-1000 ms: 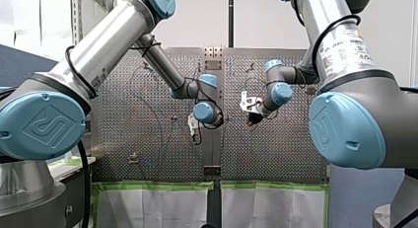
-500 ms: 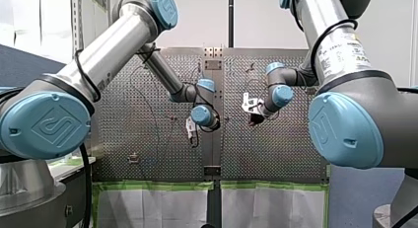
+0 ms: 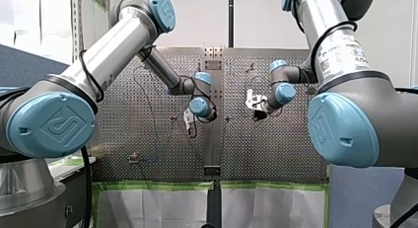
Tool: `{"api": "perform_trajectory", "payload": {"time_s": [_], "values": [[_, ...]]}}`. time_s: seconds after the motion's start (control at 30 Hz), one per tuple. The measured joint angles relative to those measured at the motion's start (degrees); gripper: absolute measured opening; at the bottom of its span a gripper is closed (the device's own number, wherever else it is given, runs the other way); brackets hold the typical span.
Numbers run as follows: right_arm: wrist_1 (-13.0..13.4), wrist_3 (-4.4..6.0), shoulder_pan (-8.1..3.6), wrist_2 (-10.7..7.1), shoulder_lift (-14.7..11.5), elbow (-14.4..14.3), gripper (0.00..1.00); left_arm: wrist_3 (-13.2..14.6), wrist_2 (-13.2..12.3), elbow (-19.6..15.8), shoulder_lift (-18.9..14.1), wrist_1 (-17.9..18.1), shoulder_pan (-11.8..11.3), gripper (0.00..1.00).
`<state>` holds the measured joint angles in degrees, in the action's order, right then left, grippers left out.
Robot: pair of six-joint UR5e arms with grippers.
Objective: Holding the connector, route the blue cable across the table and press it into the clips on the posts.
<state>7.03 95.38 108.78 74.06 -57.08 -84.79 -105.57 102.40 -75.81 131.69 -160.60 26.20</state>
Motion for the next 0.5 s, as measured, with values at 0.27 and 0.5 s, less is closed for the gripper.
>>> {"api": "perform_trajectory", "payload": {"time_s": [0.27,0.5], "values": [[0.0,0.00,-0.35,-0.68,0.0,0.3,0.00,-0.3,-0.8,0.6,0.0,-1.4,0.1,0.69],[0.0,0.00,-0.37,-0.99,0.1,0.3,0.00,-0.1,-0.8,0.6,0.0,-3.6,0.5,1.00]]}}
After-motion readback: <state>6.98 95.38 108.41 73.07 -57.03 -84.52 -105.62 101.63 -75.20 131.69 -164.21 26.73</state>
